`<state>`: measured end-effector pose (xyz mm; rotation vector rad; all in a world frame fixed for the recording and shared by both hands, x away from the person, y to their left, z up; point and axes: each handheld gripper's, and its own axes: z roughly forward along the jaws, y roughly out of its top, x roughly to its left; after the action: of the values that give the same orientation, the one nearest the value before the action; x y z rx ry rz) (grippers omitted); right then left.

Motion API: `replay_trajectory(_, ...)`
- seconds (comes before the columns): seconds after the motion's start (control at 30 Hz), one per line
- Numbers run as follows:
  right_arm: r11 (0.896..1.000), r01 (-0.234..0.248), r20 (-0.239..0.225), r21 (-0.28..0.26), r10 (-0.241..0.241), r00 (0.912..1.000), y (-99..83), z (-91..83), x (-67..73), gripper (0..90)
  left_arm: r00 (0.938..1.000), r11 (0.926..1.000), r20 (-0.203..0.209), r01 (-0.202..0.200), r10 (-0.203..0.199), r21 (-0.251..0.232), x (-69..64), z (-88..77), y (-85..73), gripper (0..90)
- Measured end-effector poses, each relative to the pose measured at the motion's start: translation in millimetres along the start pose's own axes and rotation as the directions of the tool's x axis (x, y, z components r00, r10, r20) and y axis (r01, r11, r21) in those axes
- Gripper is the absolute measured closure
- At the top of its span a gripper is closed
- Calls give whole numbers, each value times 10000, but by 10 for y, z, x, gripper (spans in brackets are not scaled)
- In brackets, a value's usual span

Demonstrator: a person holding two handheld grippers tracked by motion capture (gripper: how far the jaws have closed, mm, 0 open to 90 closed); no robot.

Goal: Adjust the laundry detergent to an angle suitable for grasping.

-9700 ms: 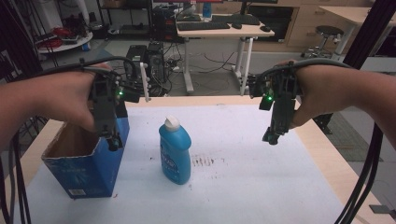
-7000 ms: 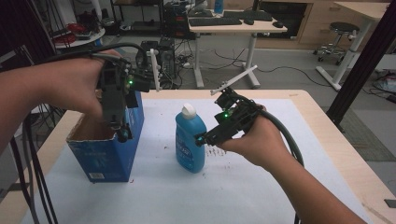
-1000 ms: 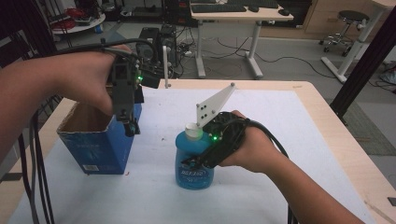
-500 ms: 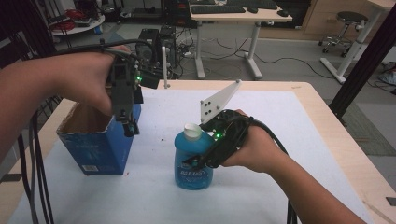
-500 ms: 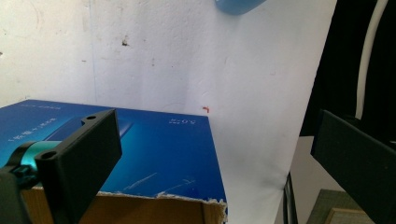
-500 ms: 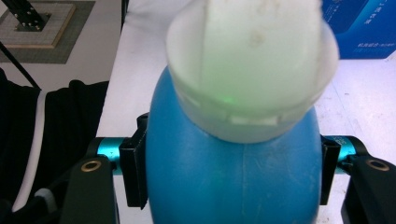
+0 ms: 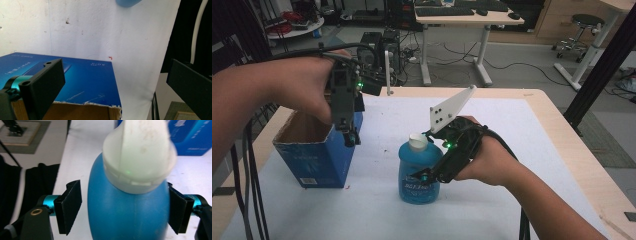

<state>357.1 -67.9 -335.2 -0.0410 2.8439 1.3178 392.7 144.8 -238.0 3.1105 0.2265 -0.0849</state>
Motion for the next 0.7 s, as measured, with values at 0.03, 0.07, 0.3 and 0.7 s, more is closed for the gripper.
replay_trajectory(0.03, 10000, 2, 72, -32, -1, 10000, 3, -10, 0, 218, 10000, 10000, 3, 8, -8, 7, 1, 2, -1, 17)
replay_trajectory(0.07, 10000, -42, -18, -78, 42, 10000, 3, -19, -3, 218, 10000, 10000, 7, 25, -25, 13, 1, 6, -1, 17)
replay_trajectory(0.3, 10000, -43, 60, -29, 44, 10000, -7, -34, -4, 133, 10000, 10000, 33, -7, 7, 37, 1, 5, 3, 17)
replay_trajectory(0.7, 9999, -125, 135, -71, 126, 9998, -38, -117, -12, 33, 10000, 9999, 80, -25, 23, 151, 12, 20, 37, 17)
